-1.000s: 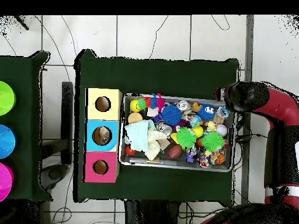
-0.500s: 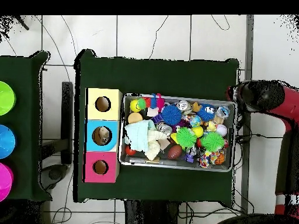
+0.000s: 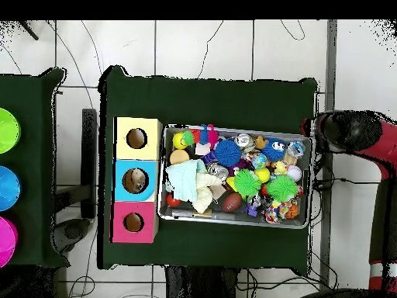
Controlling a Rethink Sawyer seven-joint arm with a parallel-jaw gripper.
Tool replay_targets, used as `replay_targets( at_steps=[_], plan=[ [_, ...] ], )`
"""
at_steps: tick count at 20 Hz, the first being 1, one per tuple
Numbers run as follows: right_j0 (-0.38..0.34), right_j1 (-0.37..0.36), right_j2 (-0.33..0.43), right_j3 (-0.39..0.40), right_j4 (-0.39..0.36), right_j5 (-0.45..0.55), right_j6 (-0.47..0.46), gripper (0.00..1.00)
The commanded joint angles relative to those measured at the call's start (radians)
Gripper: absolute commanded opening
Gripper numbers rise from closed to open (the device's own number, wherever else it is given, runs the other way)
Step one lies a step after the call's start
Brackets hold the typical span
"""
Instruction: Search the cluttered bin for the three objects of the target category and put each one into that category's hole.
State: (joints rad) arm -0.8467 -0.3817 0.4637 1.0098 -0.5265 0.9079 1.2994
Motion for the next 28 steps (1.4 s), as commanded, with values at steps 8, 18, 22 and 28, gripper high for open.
replay_targets(
  at_steps=[8, 18, 22, 28],
  plan=[
    [-0.018, 0.017, -0.023, 0.208, 0.011, 0.012, -0.028, 1.0],
    [-0.026, 0.043, -0.012, 0.197, 0.009, -0.013, -0.029, 1.0],
    [-0.026, 0.073, -0.008, 0.159, -0.002, -0.024, -0.045, 1.0],
    [-0.026, 0.135, 0.001, 0.101, -0.019, -0.059, -0.059, 1.0]
  ],
)
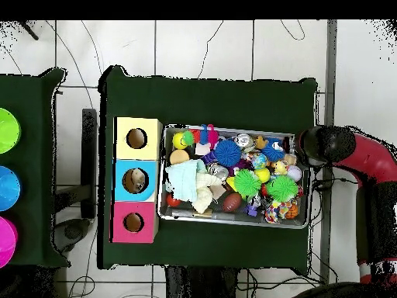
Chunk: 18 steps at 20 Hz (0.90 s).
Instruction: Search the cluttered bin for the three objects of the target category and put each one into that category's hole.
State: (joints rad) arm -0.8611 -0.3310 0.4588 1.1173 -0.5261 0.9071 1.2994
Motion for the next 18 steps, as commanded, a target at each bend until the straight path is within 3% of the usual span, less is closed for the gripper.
replay_targets(
  at_steps=[1, 9, 18],
  plan=[
    [-0.012, 0.085, 0.005, -0.006, -0.02, -0.061, -0.06, 1.0],
    [-0.031, 0.081, -0.001, 0.014, -0.027, -0.095, -0.07, 1.0],
    [-0.037, 0.053, -0.021, -0.049, -0.054, -0.049, -0.11, 1.0]
  ],
)
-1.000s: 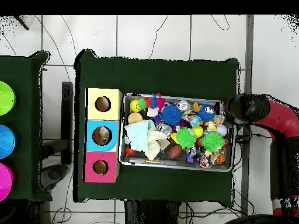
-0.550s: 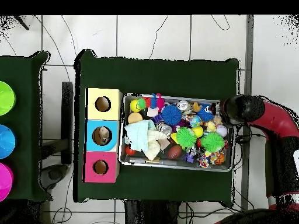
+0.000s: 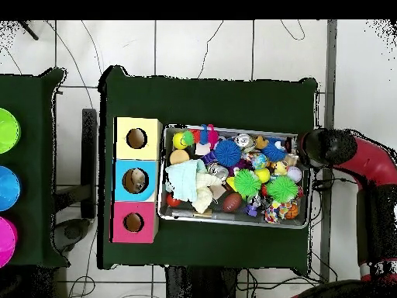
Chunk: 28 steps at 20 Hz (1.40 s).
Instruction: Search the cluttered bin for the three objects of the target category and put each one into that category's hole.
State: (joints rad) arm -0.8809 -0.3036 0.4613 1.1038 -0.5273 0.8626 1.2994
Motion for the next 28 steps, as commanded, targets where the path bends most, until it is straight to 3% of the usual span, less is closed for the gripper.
replay_targets(
  at_steps=[1, 12, 24, 28],
  plan=[
    [-0.016, 0.026, -0.023, -0.041, -0.053, 0.0, -0.113, 1.0],
    [-0.016, 0.087, -0.03, -0.078, -0.081, -0.024, -0.132, 1.0],
    [-0.016, 0.113, -0.049, -0.009, -0.089, -0.095, -0.062, 1.0],
    [-0.015, 0.115, -0.049, -0.023, -0.093, -0.092, -0.072, 1.0]
  ],
)
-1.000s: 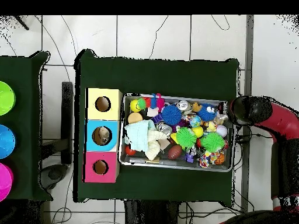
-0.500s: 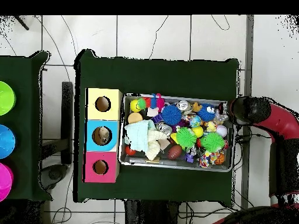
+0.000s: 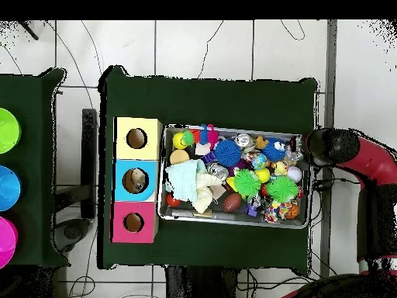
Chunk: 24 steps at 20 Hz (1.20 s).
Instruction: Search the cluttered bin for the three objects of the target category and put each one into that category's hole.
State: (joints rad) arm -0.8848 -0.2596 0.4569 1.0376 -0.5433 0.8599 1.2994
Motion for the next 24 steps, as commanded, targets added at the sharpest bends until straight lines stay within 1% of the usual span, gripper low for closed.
replay_targets(
  at_steps=[1, 5, 6, 10, 14, 19, 21, 24],
  plan=[
    [-0.011, 0.071, -0.044, 0.041, -0.077, -0.086, -0.074, 1.0],
    [-0.011, 0.065, -0.05, 0.049, -0.076, -0.082, -0.064, 1.0],
    [-0.017, 0.063, -0.048, 0.059, -0.071, -0.095, -0.055, 0.0],
    [-0.012, 0.061, -0.059, 0.061, -0.065, -0.091, -0.025, 0.0],
    [-0.01, 0.066, -0.061, 0.056, -0.058, -0.075, -0.033, 0.0],
    [-0.007, 0.068, -0.062, 0.055, -0.054, -0.082, -0.023, 0.0],
    [-0.003, 0.057, -0.07, 0.064, -0.045, -0.071, -0.009, 0.0],
    [0.009, -0.004, -0.085, 0.105, -0.017, -0.015, 0.012, 0.0]
  ],
)
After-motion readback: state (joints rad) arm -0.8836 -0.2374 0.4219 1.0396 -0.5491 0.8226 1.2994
